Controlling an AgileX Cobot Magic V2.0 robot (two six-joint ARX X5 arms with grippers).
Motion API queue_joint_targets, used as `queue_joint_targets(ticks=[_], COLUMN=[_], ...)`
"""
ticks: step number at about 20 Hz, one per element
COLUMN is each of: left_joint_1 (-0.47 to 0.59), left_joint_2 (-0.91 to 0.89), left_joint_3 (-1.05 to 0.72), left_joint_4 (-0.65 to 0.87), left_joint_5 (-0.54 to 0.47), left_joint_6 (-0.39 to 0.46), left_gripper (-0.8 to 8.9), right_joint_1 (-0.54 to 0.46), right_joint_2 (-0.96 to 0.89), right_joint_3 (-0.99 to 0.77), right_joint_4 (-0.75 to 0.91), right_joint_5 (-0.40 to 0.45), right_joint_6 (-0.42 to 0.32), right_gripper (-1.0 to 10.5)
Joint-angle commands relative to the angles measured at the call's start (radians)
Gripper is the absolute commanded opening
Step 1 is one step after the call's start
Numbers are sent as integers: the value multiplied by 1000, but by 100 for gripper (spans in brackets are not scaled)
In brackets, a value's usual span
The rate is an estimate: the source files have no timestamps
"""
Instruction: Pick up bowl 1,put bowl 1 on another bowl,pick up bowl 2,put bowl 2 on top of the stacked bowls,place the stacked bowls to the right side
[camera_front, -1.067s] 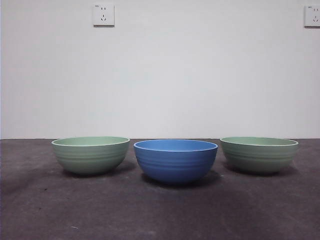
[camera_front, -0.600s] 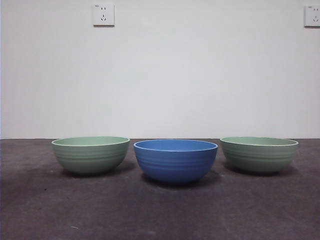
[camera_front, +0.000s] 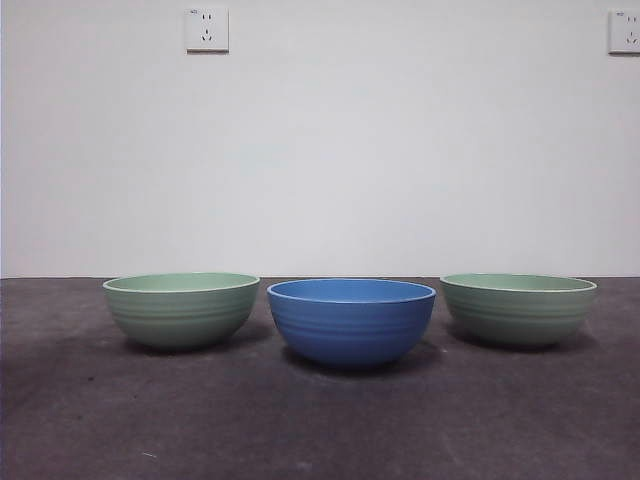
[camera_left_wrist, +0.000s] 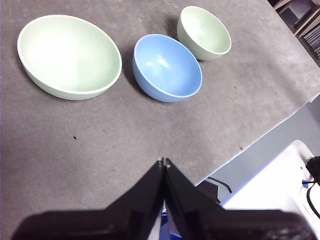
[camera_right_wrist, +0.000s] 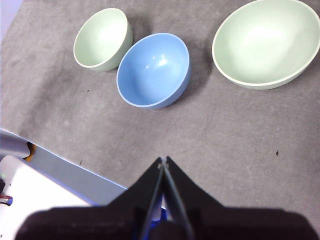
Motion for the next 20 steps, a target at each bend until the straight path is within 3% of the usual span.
queue_joint_targets(ticks=[1,5,6,8,20], left_joint_1=[0,0,0,0,0], left_joint_2=[-1,-1,-1,-1,10], left_joint_3=[3,3,3,3,3], left_joint_4=[7,11,13,16,32], left_joint_5=[2,1,1,1,1], left_joint_6=[20,17,16,10,-13], left_gripper=[24,419,480,500,500], right_joint_1=[2,2,2,2,2], right_joint_2=[1,2,2,2,33], right_joint_3=[3,3,3,3,3], right_joint_4=[2,2,2,2,11], right_joint_5=[2,2,2,2,13], right_joint_6=[-13,-8,-5,-1,12], right_gripper=[66,377,421,474,477])
